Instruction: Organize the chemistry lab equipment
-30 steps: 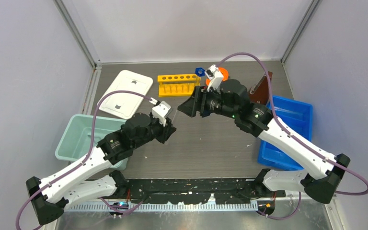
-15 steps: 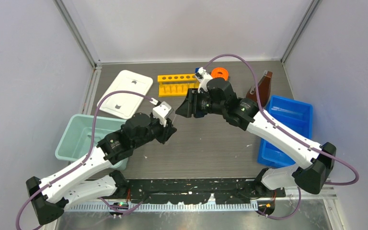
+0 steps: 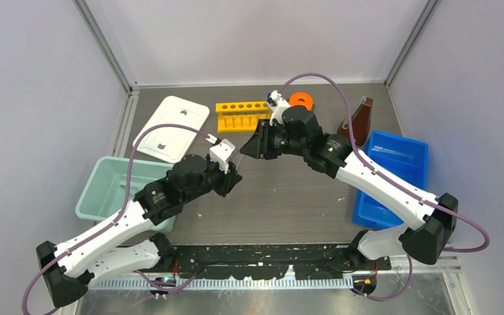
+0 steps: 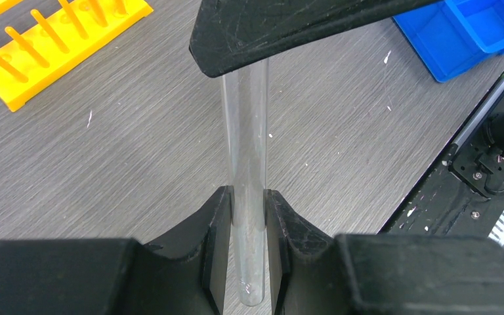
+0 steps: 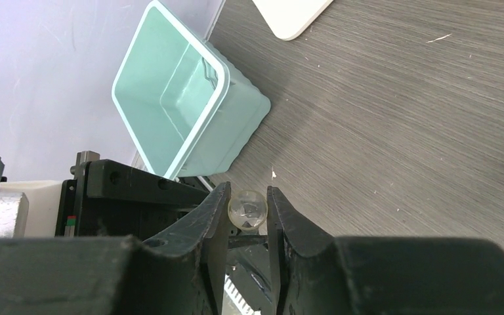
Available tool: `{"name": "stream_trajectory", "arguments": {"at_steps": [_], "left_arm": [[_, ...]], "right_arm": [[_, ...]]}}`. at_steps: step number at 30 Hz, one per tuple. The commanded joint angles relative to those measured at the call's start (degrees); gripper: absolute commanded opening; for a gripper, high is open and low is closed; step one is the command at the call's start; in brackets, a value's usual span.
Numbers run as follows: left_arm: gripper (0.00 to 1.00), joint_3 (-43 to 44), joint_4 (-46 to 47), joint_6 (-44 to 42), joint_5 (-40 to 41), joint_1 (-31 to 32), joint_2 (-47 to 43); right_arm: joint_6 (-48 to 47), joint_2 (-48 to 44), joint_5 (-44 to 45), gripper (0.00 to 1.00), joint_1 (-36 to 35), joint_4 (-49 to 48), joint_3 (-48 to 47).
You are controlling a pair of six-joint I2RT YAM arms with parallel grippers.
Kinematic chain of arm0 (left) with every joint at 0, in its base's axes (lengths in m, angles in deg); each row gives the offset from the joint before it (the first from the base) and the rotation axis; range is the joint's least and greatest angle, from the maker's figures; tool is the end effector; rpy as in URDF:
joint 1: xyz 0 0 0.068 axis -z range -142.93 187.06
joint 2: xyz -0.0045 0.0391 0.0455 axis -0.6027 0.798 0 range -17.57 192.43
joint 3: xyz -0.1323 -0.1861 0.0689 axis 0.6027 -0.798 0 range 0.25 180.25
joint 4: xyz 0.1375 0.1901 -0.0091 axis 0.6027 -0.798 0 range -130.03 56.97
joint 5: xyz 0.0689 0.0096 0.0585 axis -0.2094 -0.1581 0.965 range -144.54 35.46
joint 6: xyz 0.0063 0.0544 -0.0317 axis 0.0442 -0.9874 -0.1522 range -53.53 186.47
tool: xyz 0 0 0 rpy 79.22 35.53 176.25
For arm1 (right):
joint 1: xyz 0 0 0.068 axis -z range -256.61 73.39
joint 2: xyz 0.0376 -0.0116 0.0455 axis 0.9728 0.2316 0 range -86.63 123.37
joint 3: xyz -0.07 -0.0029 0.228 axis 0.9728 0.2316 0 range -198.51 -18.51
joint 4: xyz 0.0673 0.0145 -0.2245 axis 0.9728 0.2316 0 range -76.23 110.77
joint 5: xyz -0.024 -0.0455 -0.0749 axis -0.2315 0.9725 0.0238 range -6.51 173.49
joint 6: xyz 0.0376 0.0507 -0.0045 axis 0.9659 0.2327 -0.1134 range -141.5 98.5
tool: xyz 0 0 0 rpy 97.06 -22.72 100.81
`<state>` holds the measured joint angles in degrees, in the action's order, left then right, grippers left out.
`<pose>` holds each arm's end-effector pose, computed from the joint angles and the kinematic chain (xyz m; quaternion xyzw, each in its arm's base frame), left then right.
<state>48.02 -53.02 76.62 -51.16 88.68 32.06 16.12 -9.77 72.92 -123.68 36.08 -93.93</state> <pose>0.1289 -0.1580 0.2948 0.2777 0.7802 -0.2665 0.4932 0.1959 0.2238 0.3415 -0.1188 0.8269 0.4236 0.3502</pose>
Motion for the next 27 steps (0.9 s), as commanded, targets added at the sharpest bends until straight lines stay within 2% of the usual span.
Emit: {"name": "stream_trajectory", "arguments": {"at_steps": [1, 4, 7, 9, 12, 16, 17, 18, 22, 27], "left_arm": [[0.17, 0.7, 1.7, -0.4, -0.3, -0.2, 0.3], [0.19, 0.7, 1.7, -0.4, 0.3, -0.2, 0.5], [0.28, 0.9, 1.4, -0.2, 1.6, -0.2, 0.7], [0.38, 1.4, 0.5, 0.0, 2.3, -0.2, 0.8], [0.59, 3.2, -2.2, -0.1, 3.1, -0.2, 1.0], [0.78, 7.4, -8.5, -2.3, 4.3, -0.2, 1.4], [0.85, 8.5, -10.1, -3.2, 4.7, -0.2, 1.5], [0.97, 9.6, -12.4, -4.1, 5.0, -0.2, 1.7], [1.0, 12.0, -17.5, -8.5, 7.0, -0.2, 1.1], [1.0, 8.7, -17.8, -12.4, 9.2, -0.2, -3.1]], "right_arm": [[0.3, -1.5, 0.1, 0.27, 0.1, -5.0, 0.9], [0.4, -2.7, 0.7, 0.25, 0.2, -7.0, 1.9], [0.7, -3.7, 1.6, 0.24, 0.6, -8.2, 2.9], [0.5, -4.0, 2.1, 0.24, 1.2, -8.8, 3.3], [-2.1, -4.4, 3.5, 0.24, 2.4, -9.3, 3.7], [-7.1, -5.4, 8.2, 0.24, 4.2, -9.3, 3.2], [-8.2, -5.5, 9.2, 0.23, 4.4, -9.3, 3.0], [-10.3, -5.6, 11.4, 0.23, 4.7, -9.3, 2.3], [-17.7, -4.6, 19.7, 0.23, 5.2, -9.6, -0.4], [-27.0, -0.7, 27.8, 0.23, 6.0, -12.7, -3.7]]}}
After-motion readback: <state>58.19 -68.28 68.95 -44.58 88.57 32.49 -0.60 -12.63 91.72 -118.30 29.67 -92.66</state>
